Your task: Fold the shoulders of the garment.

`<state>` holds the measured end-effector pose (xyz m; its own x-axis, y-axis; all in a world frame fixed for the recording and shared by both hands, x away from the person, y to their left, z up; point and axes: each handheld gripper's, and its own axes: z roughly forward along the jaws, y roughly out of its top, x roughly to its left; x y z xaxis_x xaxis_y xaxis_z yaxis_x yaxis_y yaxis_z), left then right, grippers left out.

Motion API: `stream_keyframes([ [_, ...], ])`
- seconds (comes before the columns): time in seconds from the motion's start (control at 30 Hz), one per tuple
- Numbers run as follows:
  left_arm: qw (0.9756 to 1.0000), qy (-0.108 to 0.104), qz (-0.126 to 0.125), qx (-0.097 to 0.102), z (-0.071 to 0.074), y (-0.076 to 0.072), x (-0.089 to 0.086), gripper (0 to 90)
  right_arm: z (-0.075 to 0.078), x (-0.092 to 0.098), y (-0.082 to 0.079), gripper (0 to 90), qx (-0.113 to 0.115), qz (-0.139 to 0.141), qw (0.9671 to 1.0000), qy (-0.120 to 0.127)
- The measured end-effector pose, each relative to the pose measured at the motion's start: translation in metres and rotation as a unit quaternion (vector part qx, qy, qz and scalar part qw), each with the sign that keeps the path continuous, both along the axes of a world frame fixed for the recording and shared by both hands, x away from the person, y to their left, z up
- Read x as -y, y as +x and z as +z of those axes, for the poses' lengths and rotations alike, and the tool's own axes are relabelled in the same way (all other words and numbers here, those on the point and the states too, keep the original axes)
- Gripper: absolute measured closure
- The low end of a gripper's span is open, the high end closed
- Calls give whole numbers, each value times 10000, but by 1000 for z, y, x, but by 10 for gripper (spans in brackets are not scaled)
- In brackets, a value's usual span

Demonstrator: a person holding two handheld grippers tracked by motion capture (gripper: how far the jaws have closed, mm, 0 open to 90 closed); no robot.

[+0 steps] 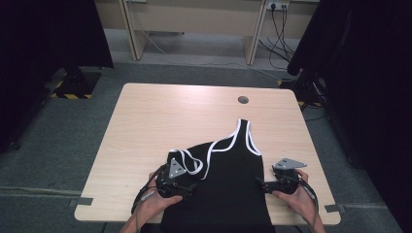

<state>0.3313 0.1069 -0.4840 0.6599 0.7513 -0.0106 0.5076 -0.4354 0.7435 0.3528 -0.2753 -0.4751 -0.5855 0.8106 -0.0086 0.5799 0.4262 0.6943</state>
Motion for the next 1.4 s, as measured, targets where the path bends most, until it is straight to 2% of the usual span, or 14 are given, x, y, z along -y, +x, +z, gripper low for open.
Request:
stream_keyframes([
  [0.17, 10000, 1, -3, -2, 0, 0, 0, 108, 4, -3, 9, 191, 82, -23, 9999, 72],
  [0.23, 10000, 0, -3, -2, 0, 0, 0, 107, 6, -5, 17, 191, 101, -69, 9997, 197],
  [0.37, 10000, 16, -22, -15, 0, 0, 1, 90, 9, -11, 33, 191, 83, -48, 9996, 259],
  [0.57, 9999, 40, -103, -63, -1, 0, 2, 46, 13, -19, 65, 203, 51, -189, 9994, 280],
  [0.83, 9998, 50, -146, -80, -1, 0, 3, 26, 14, -32, 109, 204, -155, -258, 9992, 277],
  [1.03, 9999, 56, -137, -79, -1, 0, 3, 25, 12, -44, 130, 225, -205, -291, 9991, 212],
  [1.3, 9999, 51, -127, -85, -1, 0, 2, 24, 6, -49, 151, 324, -247, -324, 9989, 227],
  [1.4, 9999, 52, -127, -85, -1, 0, 2, 24, 5, -50, 155, 455, -164, -226, 9994, 223],
])
